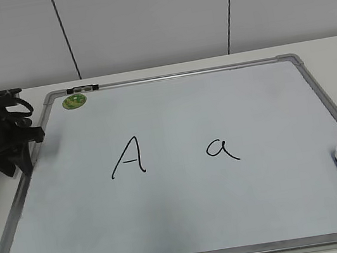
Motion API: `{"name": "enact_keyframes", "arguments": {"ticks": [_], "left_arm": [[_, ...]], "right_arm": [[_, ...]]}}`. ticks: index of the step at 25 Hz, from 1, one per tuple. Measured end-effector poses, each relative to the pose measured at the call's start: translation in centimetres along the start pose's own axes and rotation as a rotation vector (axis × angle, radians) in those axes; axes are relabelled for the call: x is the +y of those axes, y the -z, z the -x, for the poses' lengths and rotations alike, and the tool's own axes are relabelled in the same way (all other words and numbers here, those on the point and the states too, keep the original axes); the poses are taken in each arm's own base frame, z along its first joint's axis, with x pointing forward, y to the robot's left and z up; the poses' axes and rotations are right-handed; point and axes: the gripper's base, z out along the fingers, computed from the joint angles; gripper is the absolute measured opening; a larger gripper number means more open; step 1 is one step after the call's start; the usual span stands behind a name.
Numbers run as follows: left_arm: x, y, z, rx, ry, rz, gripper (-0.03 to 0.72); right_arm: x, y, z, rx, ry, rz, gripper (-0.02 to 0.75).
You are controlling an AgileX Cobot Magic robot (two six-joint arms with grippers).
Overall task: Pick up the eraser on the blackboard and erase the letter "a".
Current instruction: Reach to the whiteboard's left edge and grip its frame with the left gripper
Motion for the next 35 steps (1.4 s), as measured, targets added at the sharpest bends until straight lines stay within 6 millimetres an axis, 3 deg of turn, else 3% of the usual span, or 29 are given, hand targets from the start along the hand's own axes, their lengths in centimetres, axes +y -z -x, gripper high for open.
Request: {"name": "enact_keyframes", "arguments": {"ticks": [35], "left_arm": [[-0.13, 0.02, 0.17, -0.015, 0.012, -0.014, 0.216]], "right_arm": [[0.0, 0.0, 0.0, 0.0, 0.0, 0.0, 0.555]]}}
